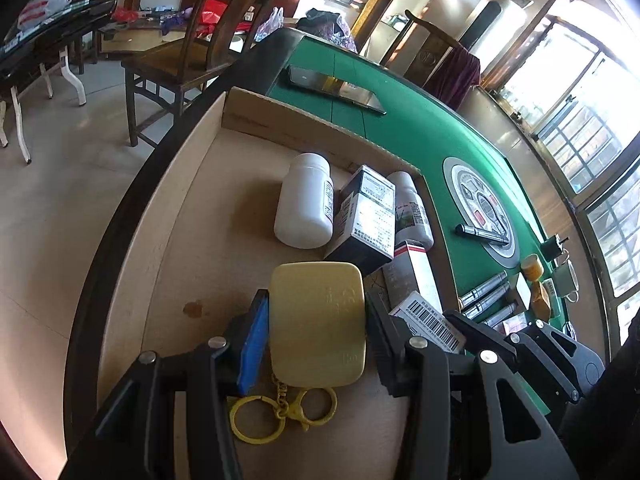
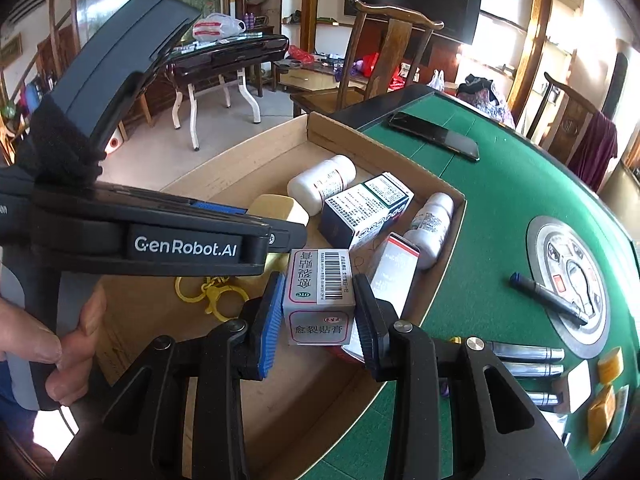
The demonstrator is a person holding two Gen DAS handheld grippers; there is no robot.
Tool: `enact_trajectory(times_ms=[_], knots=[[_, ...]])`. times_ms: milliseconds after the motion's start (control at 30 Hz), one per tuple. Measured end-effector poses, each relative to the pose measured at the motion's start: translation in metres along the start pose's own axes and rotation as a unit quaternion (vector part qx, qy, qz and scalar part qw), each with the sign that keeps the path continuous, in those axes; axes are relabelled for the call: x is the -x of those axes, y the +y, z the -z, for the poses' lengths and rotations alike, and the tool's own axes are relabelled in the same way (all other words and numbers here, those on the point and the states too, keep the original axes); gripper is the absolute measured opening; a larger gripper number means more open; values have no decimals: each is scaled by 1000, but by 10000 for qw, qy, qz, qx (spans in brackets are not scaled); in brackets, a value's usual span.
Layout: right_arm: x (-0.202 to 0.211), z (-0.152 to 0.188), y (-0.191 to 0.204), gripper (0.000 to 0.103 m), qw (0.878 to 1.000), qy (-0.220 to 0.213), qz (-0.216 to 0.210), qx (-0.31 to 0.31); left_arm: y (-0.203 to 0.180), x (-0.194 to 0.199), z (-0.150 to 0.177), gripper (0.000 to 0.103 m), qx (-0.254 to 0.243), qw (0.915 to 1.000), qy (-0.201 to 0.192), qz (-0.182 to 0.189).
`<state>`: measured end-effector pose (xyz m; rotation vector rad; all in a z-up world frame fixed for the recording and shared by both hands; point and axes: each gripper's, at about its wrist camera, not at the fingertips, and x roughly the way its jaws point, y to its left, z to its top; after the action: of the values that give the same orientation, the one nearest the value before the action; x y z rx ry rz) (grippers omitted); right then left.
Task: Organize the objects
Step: 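Carry the tin and barcode box into the cardboard tray and open both grippers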
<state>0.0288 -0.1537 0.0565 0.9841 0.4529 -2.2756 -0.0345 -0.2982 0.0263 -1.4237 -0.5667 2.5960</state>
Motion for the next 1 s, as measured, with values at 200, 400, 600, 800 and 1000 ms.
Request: enact_trajectory(times_ms=[200,400,600,800,1000], knots=[[-4,3,8,34,9998,25,127,166,2,0,-1,48,48,10000,37,-11],[-8,4,8,35,9992,-32,323,231,2,3,-1,49,6,10000,33,-84],[2,10,-8,35,9999,19,-10,-170,10,7,4,60,56,9997,-72,-218],[29,20,-28,37,9974,-165,-367,-600,8,8,14,61,-44,9994,-125,-318],[63,32,-69,37,9901,-433,-666,-1160,-1,16,34,64,-100,9991,-164,-391]])
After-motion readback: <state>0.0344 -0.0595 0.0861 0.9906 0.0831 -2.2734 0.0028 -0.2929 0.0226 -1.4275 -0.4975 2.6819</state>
